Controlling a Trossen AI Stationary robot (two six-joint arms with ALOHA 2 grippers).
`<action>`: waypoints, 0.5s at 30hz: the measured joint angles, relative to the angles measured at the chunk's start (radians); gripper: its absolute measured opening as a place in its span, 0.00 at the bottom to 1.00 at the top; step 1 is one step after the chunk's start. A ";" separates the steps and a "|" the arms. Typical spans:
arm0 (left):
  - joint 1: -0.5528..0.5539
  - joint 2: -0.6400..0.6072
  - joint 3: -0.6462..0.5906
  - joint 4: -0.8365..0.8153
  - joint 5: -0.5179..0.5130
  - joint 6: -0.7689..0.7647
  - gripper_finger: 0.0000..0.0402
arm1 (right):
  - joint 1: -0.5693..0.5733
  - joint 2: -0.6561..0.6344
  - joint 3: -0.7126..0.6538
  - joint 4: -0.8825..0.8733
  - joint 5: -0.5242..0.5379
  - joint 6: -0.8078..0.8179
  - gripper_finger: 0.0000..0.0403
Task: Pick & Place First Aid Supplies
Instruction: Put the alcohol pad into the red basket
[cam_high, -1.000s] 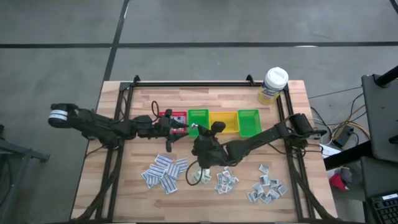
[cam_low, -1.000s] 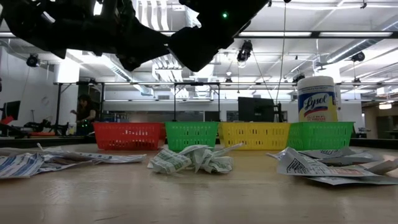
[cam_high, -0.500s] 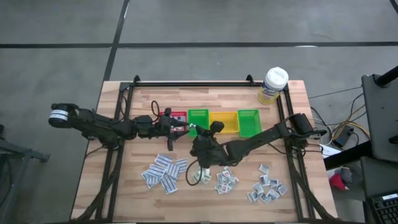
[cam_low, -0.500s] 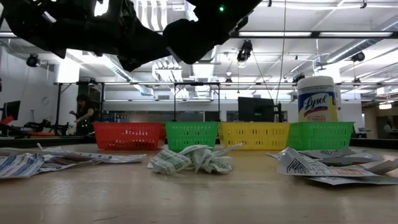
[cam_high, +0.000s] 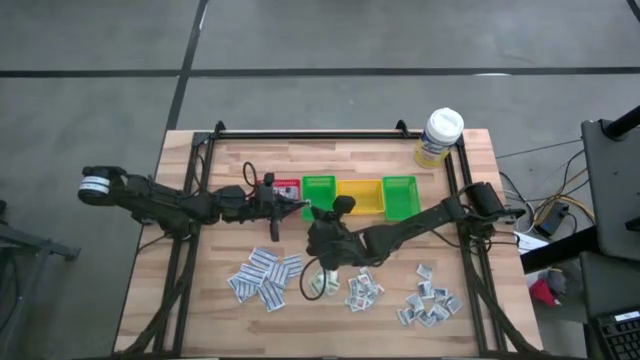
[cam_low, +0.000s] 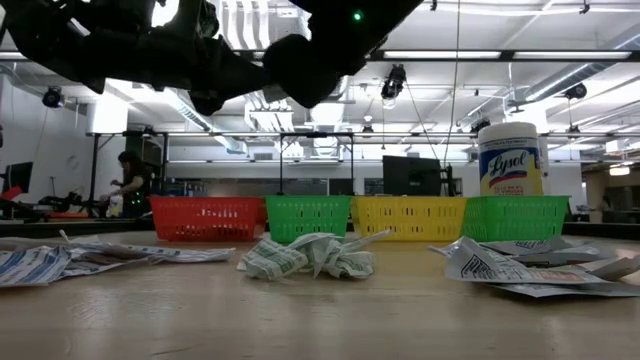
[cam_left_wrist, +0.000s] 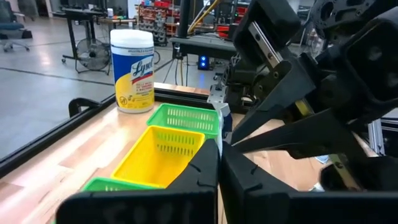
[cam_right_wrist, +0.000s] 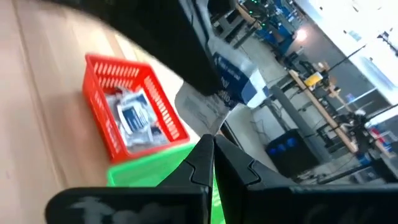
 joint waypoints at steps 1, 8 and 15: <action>0.000 0.000 0.000 -0.004 -0.001 -0.004 0.00 | 0.000 -0.003 0.000 -0.031 0.000 0.008 0.02; 0.001 -0.009 -0.005 -0.059 -0.112 -0.052 0.00 | 0.001 -0.040 -0.001 -0.356 -0.008 0.264 0.08; 0.015 -0.013 -0.005 -0.199 -0.231 -0.156 0.00 | 0.012 -0.095 -0.002 -0.696 -0.008 0.526 0.15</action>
